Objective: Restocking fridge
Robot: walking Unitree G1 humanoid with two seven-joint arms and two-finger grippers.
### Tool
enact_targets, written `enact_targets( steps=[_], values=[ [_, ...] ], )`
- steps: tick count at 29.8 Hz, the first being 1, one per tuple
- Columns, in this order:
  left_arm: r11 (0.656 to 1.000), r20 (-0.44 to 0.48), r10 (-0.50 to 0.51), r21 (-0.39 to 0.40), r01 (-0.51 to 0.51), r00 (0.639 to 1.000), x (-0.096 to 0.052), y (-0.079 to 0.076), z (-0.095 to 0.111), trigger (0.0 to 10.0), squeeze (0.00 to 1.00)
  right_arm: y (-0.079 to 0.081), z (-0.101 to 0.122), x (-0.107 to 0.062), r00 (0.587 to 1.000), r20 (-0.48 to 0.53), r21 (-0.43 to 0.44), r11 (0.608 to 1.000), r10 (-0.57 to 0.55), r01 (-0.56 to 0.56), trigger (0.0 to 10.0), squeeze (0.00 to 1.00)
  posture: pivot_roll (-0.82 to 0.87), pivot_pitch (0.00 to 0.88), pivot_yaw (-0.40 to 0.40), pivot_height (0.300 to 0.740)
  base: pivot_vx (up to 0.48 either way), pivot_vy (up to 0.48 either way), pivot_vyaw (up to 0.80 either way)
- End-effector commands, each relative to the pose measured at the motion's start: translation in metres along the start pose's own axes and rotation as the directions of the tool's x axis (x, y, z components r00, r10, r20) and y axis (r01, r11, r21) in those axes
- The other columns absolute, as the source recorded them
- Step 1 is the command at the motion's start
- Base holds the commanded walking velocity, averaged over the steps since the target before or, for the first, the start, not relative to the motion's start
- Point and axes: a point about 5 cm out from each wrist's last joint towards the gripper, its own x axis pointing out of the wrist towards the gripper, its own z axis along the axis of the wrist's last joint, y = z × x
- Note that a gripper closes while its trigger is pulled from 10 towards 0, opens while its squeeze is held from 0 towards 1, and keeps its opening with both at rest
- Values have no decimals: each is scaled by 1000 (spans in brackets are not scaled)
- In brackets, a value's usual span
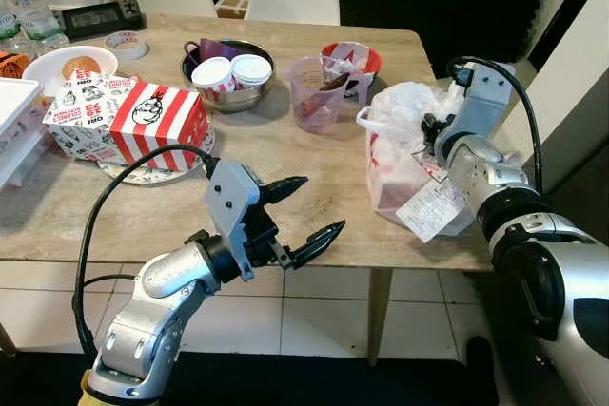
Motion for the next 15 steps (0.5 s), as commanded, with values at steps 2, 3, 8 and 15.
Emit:
enact_targets(
  steps=[2,3,8,15],
  values=[
    [999,-24,-36,-15,36,999,0,-4,-4,10000,0,-3,-12,1,999,-55,23,1000,3,-1,0,0,16,151,-83,740,0,0,0],
    [999,-24,-37,-16,37,999,0,-5,-4,10000,0,-3,-12,1,998,-57,27,1000,5,-3,0,0,16,151,-83,740,0,0,0],
    [999,-25,-45,-18,45,999,1,-6,-5,10000,0,-4,-12,1,999,-53,40,999,11,-9,0,0,14,139,-84,740,0,0,0],
    [999,-27,-48,-21,47,999,2,-6,-7,10000,0,-4,-1,0,999,-12,74,996,40,-38,0,0,9,117,-85,740,0,0,0]
  ],
)
